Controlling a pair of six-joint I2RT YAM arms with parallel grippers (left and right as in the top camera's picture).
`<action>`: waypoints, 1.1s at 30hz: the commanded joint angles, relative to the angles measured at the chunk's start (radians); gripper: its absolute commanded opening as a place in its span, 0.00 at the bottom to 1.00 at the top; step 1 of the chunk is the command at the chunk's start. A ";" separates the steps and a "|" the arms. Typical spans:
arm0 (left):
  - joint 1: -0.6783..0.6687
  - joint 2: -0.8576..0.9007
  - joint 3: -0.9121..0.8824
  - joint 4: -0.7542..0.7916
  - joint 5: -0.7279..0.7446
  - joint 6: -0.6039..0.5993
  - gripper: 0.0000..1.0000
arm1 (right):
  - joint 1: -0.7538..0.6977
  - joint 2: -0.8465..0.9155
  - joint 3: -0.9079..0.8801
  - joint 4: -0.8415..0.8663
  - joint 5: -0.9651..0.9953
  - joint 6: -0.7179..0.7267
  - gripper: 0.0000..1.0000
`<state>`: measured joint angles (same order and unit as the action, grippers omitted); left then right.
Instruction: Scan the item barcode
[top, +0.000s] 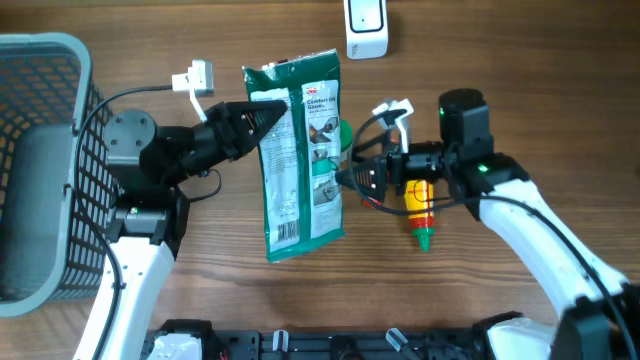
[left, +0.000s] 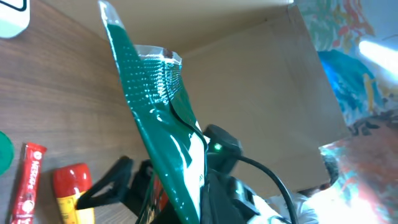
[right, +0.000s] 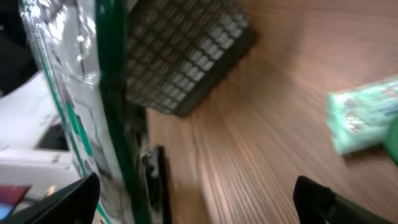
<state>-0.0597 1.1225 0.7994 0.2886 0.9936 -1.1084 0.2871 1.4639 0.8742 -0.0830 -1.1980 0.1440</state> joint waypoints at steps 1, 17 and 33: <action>0.004 0.005 -0.001 0.008 0.008 -0.038 0.04 | 0.003 0.075 0.014 0.135 -0.342 -0.035 1.00; 0.004 0.061 -0.001 0.007 -0.068 -0.026 0.04 | 0.173 0.092 0.014 0.321 -0.192 0.207 0.93; 0.004 0.061 -0.001 -0.079 -0.063 0.032 0.04 | 0.145 0.092 0.014 0.367 -0.079 0.197 0.63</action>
<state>-0.0570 1.1801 0.7994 0.2111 0.9154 -1.1080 0.4465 1.5467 0.8745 0.2779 -1.3361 0.3515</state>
